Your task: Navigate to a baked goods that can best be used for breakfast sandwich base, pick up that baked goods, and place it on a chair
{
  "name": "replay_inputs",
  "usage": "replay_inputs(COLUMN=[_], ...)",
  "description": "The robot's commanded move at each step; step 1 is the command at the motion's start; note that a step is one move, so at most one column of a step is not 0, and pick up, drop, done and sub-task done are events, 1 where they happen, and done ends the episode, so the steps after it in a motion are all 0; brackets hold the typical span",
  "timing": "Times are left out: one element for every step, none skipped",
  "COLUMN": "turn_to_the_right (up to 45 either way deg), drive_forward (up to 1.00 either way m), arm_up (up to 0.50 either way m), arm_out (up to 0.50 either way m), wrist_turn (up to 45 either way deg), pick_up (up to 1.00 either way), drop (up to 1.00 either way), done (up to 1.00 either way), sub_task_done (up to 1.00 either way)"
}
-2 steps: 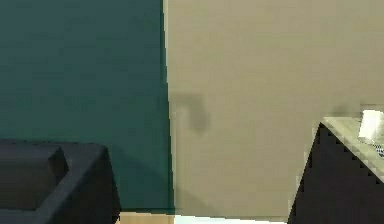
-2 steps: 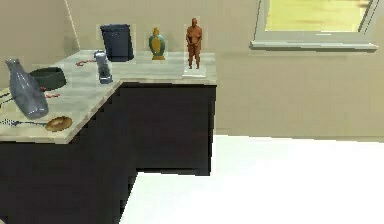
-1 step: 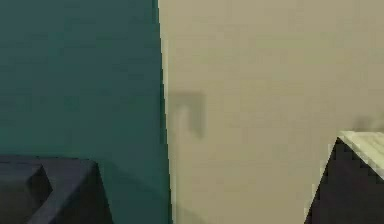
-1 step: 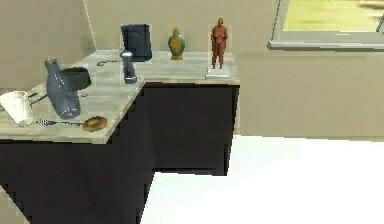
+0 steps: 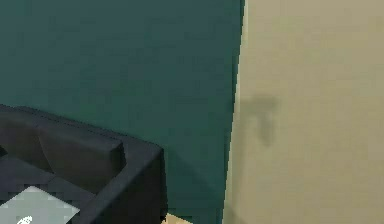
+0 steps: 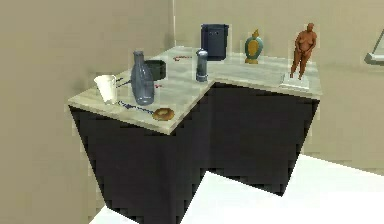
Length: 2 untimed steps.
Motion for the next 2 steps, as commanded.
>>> replay_inputs(turn_to_the_right=[0.0, 0.0], drive_forward=[0.0, 0.0], arm_up=[0.5, 0.38], arm_out=[0.0, 0.0], wrist_turn=[0.0, 0.0], pick_up=[0.0, 0.0], drop=[0.0, 0.0], done=[0.0, 0.0], sub_task_done=[0.0, 0.0])
